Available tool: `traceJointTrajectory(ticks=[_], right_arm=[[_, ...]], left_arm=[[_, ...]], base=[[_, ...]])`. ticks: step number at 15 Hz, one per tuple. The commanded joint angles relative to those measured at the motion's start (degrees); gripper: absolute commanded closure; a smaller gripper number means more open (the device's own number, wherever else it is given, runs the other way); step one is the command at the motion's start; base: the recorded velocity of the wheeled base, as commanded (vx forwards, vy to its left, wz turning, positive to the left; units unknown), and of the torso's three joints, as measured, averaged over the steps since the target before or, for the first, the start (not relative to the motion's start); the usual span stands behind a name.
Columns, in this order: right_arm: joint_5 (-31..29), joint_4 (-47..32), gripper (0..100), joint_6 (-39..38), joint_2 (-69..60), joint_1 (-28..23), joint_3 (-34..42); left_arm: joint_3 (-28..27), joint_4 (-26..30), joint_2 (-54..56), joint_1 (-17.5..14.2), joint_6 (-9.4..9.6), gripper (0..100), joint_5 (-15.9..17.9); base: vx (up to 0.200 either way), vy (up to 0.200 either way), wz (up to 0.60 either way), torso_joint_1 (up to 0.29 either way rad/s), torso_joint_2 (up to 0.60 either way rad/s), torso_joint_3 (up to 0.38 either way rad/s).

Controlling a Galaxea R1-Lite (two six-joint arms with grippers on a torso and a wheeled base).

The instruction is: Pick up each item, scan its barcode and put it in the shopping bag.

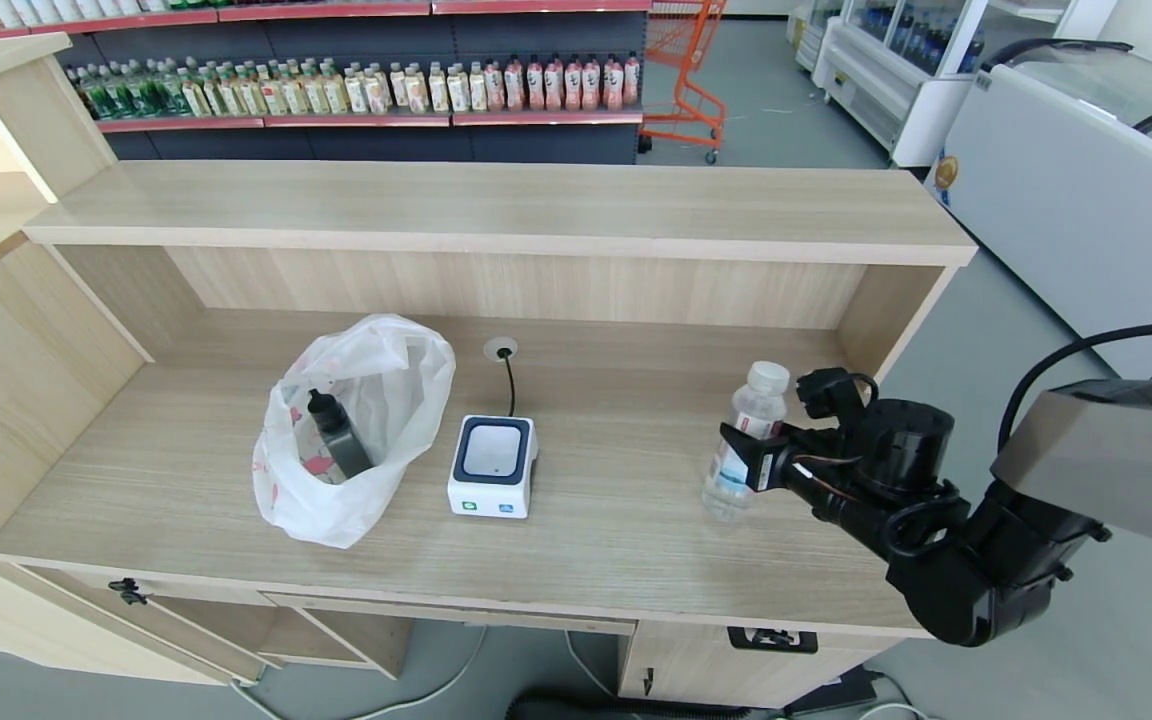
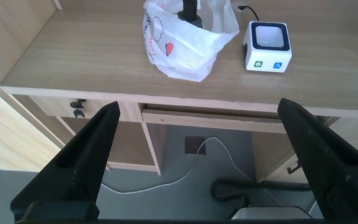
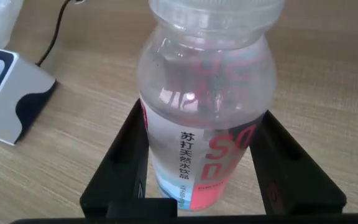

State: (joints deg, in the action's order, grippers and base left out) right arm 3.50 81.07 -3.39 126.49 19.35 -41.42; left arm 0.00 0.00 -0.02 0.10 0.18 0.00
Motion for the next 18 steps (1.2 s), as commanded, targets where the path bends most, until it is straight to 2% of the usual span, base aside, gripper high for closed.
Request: traceJointTrajectory(ticks=[1,4,5,7,9,12,14,18], right_arm=[[2.13,1.37,100,-1.71,-2.12,0.08,1.61],[4.24,2.08,100,-10.15,-9.24,-0.19,5.65],[8.63,1.64,100,-13.49,-13.11,-1.07,7.67],[21.9,1.29,100,-17.97,-22.25,-2.03,13.47],[30.34,2.87,100,-16.3,-27.35,-2.03,18.57],[42.29,7.17,100,-7.86,-28.49,-1.86,21.82],[46.6,6.12,100,-6.45,-30.86,0.08,22.0],[46.34,-2.84,100,-10.06,-35.43,5.61,21.91]], left_arm=[[0.0,0.0,0.02,-0.01,-0.01,0,0.0],[0.0,0.0,0.02,-0.01,-0.01,0,0.0],[0.0,0.0,0.02,-0.01,-0.01,0,0.0],[0.0,0.0,0.02,-0.01,-0.01,0,0.0],[0.0,0.0,0.02,-0.01,-0.01,0,0.0],[0.0,0.0,0.02,-0.01,-0.01,0,0.0],[0.0,0.0,0.02,-0.01,-0.01,0,0.0],[0.0,0.0,0.02,-0.01,-0.01,0,0.0]], base=[[0.0,0.0,0.0,0.0,0.0,0.0],[0.0,0.0,0.0,0.0,0.0,0.0],[0.0,0.0,0.0,0.0,0.0,0.0],[0.0,0.0,0.0,0.0,0.0,0.0],[0.0,0.0,0.0,0.0,0.0,0.0],[0.0,0.0,0.0,0.0,0.0,0.0],[0.0,0.0,0.0,0.0,0.0,0.0],[0.0,0.0,0.0,0.0,0.0,0.0]])
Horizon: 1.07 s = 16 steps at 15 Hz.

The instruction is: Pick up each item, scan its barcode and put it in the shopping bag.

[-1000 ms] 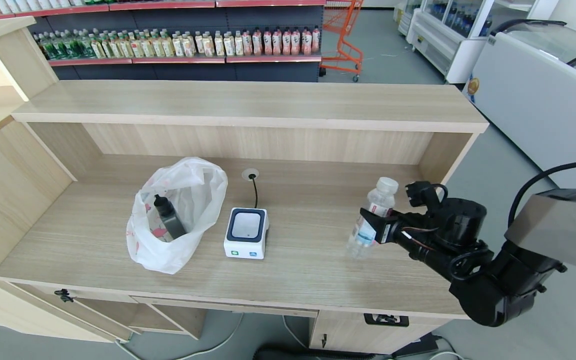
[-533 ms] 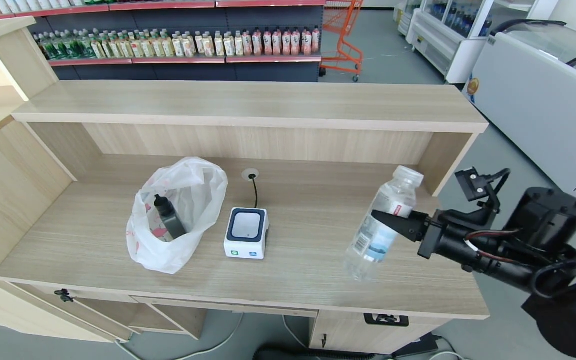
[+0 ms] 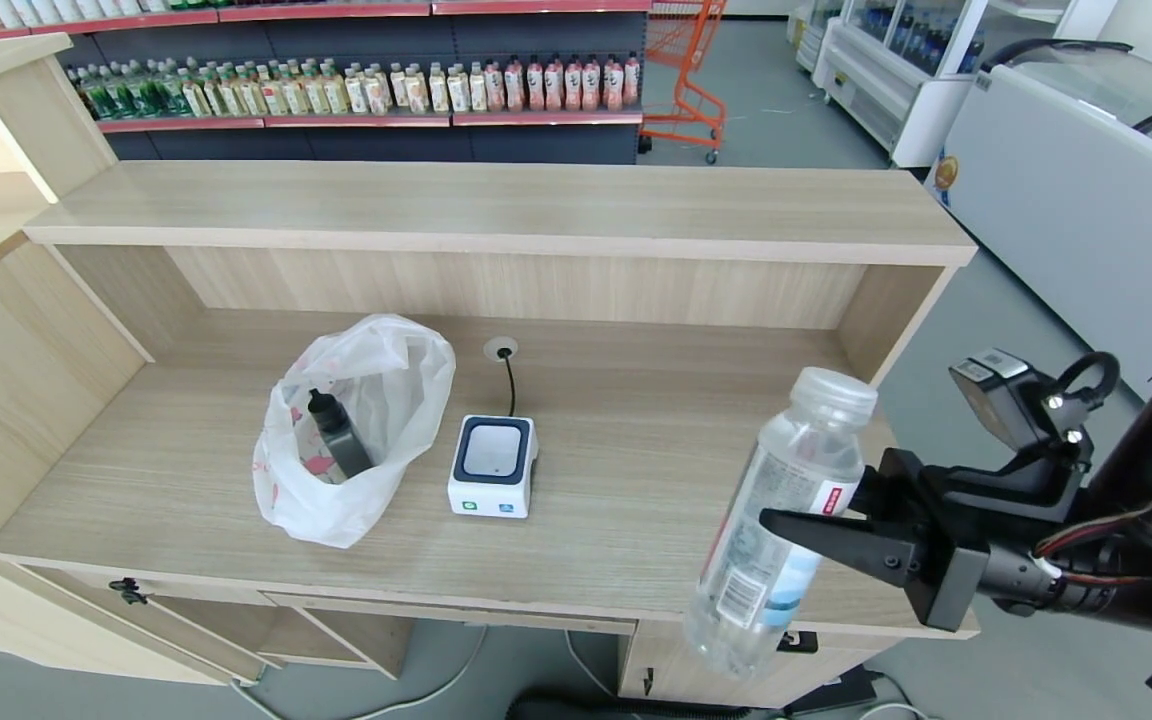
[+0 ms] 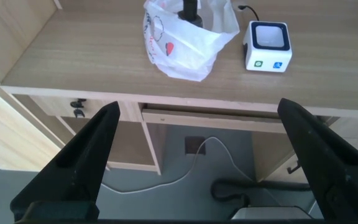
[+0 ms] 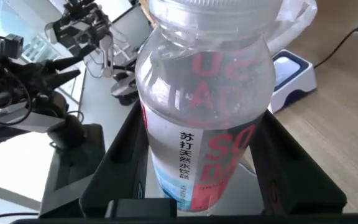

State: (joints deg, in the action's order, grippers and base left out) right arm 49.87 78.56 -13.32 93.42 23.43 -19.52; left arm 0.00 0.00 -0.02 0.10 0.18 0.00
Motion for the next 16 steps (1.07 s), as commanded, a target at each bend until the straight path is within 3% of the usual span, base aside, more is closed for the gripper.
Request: traceJointTrajectory(ticks=[1,3,7,12,16], right_arm=[[0.05,-2.09,100,-0.91,-2.19,3.38,0.27],[0.14,-2.36,100,-5.22,-1.48,6.36,0.01],[-0.04,2.13,100,-21.57,-1.75,9.62,0.44],[0.05,2.3,100,-22.45,-1.22,9.26,0.71],[0.23,9.95,100,-21.74,2.56,9.26,0.71]], left_arm=[[0.0,0.0,0.02,-0.01,-0.01,0,0.0],[0.0,0.0,0.02,-0.01,-0.01,0,0.0],[0.0,0.0,0.02,-0.1,-0.01,0,0.0],[0.0,0.0,0.02,-0.01,-0.01,0,0.0],[0.0,0.0,0.02,-0.01,-0.01,0,0.0]], base=[[0.0,0.0,0.0,0.0,0.0,0.0],[0.0,0.0,0.0,0.0,0.0,0.0],[0.0,0.0,0.0,0.0,0.0,0.0],[0.0,0.0,0.0,0.0,0.0,0.0],[0.0,0.0,0.0,0.0,0.0,0.0]])
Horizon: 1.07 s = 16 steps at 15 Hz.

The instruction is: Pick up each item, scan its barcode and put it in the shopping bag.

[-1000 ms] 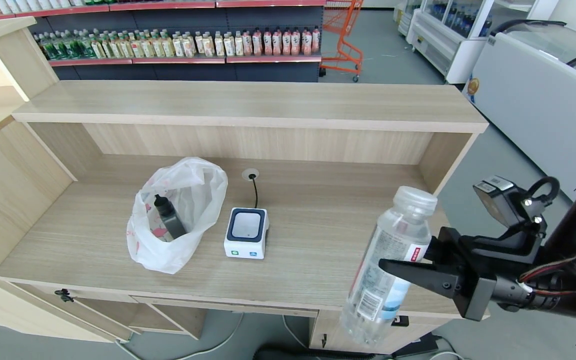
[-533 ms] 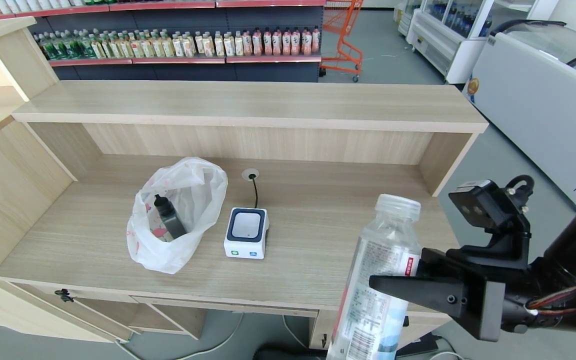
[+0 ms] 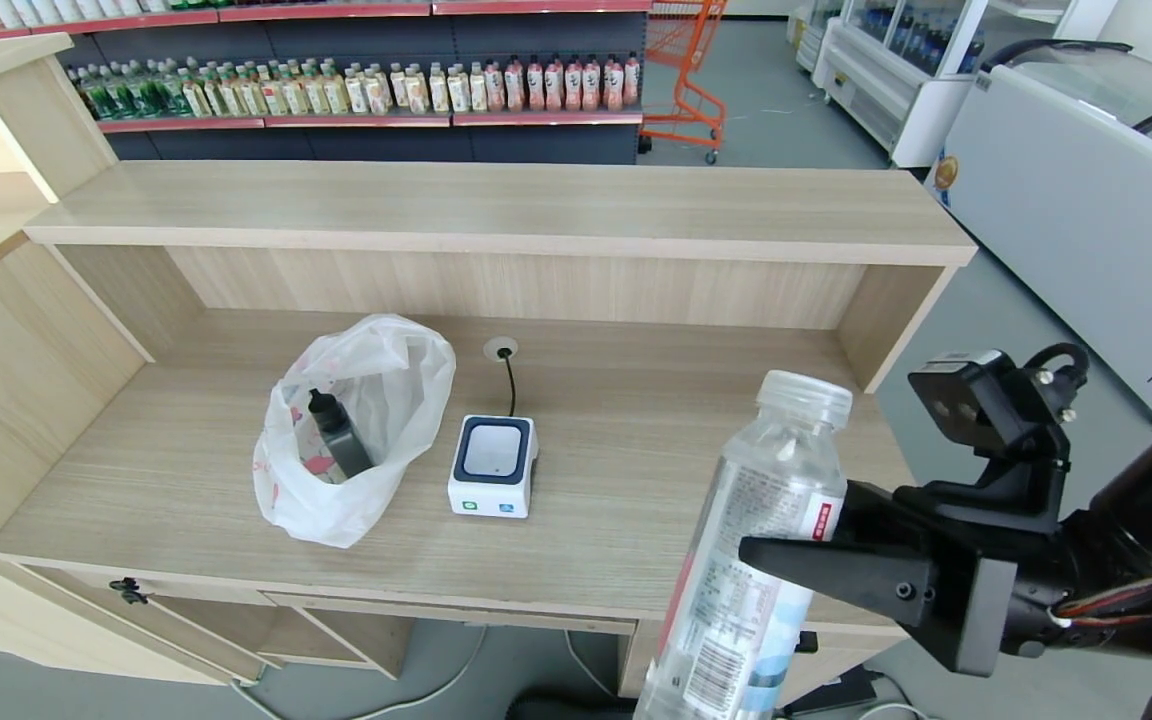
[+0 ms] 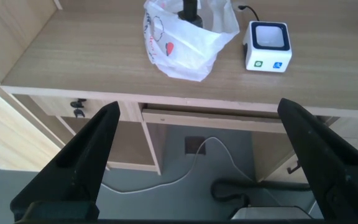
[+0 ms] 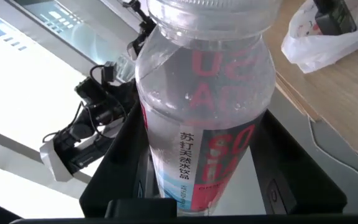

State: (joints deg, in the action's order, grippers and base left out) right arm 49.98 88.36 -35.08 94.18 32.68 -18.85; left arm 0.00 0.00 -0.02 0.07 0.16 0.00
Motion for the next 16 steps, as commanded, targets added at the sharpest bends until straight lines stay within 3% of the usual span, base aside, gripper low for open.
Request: traceJointTrajectory(ticks=[1,16], right_arm=[[0.03,0.15,100,0.1,1.97,0.01,0.04],[-0.15,-0.12,100,0.19,2.14,-1.92,0.13]], left_arm=[[0.0,0.0,0.02,0.01,0.02,0,0.0],[0.0,0.0,0.02,0.01,0.02,0,0.0]], base=[[0.0,0.0,0.0,0.0,0.0,0.0],[0.0,0.0,0.0,0.0,0.0,0.0]])
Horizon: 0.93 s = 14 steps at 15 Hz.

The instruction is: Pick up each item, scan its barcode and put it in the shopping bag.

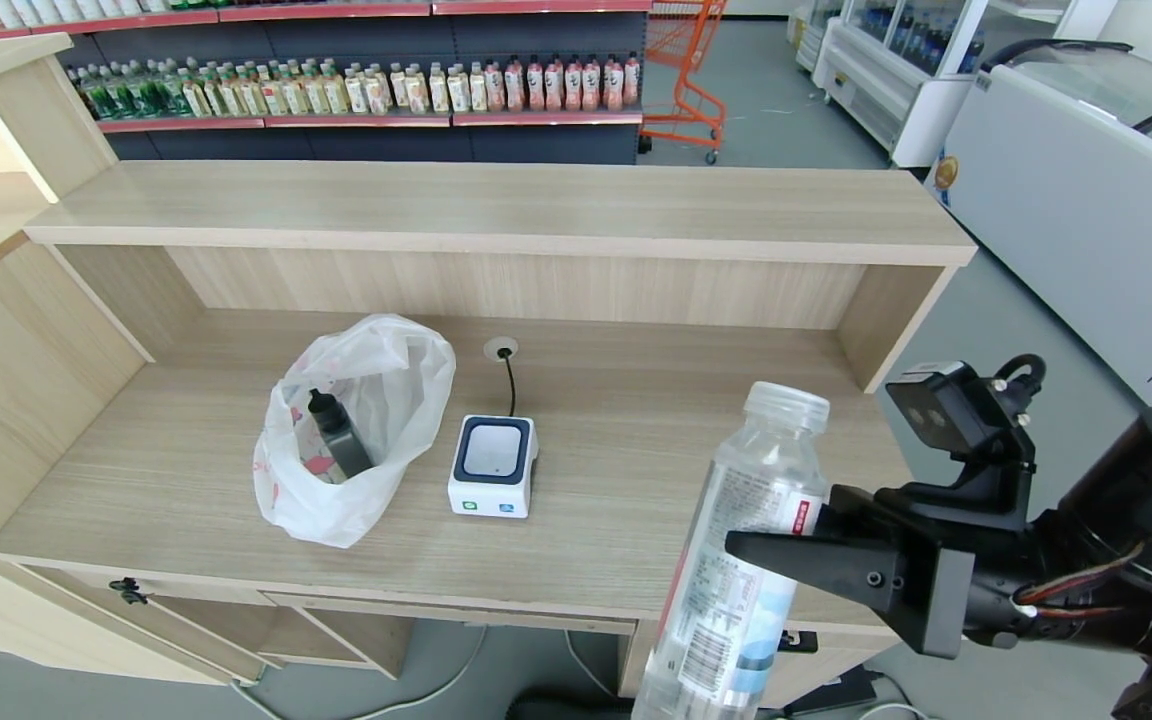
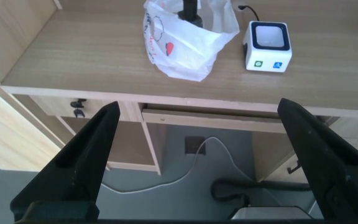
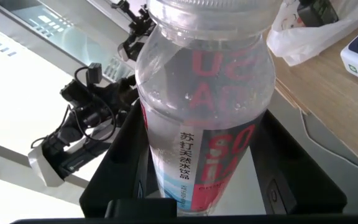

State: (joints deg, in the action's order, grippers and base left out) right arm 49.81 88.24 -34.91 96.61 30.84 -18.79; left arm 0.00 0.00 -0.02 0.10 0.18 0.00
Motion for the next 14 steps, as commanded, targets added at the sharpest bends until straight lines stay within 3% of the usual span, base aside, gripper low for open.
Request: traceJointTrajectory(ticks=[1,6,9,10,11,12,14], right_arm=[[0.02,0.01,100,0.02,-0.63,-0.52,0.06],[0.02,-3.6,100,2.04,-5.47,-2.1,0.33],[-1.82,-18.71,100,20.06,-11.62,-10.63,0.06],[-6.22,-26.98,100,24.54,-14.96,-12.65,-0.64],[-16.15,-36.03,100,25.07,-19.09,-13.35,-1.87],[-23.88,-40.77,100,21.99,-21.29,-13.44,-2.57],[-33.2,-42.97,100,10.22,-23.31,-13.62,-2.57]], left_arm=[[0.0,0.0,0.02,-0.01,-0.01,0,0.0],[0.0,0.0,0.02,-0.01,-0.01,0,0.0],[0.0,0.0,0.02,-0.01,-0.01,0,0.0],[0.0,0.0,0.02,-0.01,-0.01,0,0.0],[0.0,0.0,0.02,-0.01,-0.01,0,0.0],[0.0,0.0,0.02,-0.01,-0.01,0,0.0],[0.0,0.0,0.02,-0.01,-0.01,0,0.0]], base=[[0.0,0.0,0.0,0.0,0.0,0.0],[0.0,0.0,0.0,0.0,0.0,0.0],[0.0,0.0,0.0,0.0,0.0,0.0],[0.0,0.0,0.0,0.0,0.0,0.0],[0.0,0.0,0.0,0.0,0.0,0.0],[0.0,0.0,0.0,0.0,0.0,0.0],[0.0,0.0,0.0,0.0,0.0,0.0]])
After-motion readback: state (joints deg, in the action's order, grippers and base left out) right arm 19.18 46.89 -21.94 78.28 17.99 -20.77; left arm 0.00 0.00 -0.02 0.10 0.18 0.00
